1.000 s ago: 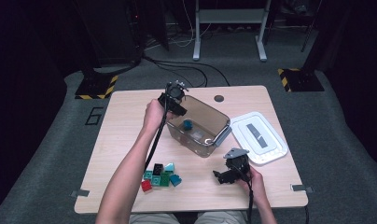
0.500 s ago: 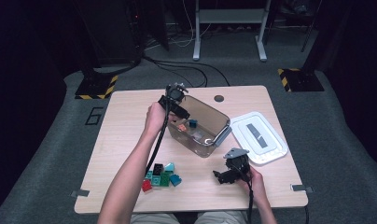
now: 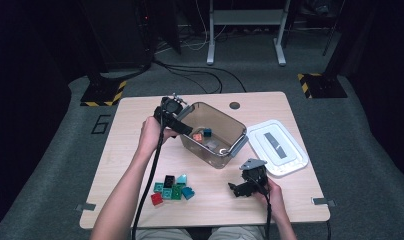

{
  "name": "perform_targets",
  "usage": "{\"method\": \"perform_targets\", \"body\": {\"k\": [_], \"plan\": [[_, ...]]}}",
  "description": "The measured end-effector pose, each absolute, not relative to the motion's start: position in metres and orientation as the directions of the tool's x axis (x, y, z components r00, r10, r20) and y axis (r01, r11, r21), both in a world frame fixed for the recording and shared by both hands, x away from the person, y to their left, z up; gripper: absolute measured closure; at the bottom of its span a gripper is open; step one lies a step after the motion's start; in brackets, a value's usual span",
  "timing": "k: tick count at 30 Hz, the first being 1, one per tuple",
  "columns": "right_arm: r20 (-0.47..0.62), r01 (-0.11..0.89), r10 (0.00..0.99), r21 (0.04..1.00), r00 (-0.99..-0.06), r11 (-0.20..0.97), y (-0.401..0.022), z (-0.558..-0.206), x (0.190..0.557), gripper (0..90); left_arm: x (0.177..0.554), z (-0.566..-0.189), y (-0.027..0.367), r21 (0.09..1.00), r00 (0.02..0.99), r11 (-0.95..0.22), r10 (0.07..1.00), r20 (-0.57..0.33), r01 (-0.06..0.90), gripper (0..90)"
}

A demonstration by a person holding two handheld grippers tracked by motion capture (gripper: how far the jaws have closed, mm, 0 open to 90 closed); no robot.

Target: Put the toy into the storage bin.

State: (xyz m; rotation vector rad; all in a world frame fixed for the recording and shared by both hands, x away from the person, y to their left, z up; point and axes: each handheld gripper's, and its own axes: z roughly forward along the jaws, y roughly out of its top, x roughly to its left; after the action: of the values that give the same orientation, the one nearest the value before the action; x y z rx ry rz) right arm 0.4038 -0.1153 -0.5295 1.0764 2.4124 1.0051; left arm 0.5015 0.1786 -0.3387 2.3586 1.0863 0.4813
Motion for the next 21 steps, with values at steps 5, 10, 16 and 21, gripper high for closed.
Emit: {"method": "perform_targets", "body": {"k": [5,10,16,21], "plan": [[-0.001,0.524,0.745,0.710,-0.668,0.470,-0.115,-0.530,0.404,0.0,0.487,-0.341,0.190,0.574,0.621,-0.562,0.776,0.116,0.595,8.6],[-0.001,0.524,0.745,0.710,-0.668,0.470,-0.115,-0.530,0.404,0.0,0.475,-0.352,0.203,0.576,0.614,-0.551,0.782,0.105,0.604,8.1],[-0.008,0.518,0.739,0.709,-0.673,0.478,-0.116,-0.530,0.404,0.0,0.468,-0.375,0.215,0.552,0.599,-0.533,0.797,0.074,0.641,5.7],[-0.005,0.520,0.742,0.710,-0.671,0.475,-0.116,-0.530,0.404,0.0,0.463,-0.395,0.222,0.532,0.602,-0.530,0.797,0.047,0.660,4.2]]}}
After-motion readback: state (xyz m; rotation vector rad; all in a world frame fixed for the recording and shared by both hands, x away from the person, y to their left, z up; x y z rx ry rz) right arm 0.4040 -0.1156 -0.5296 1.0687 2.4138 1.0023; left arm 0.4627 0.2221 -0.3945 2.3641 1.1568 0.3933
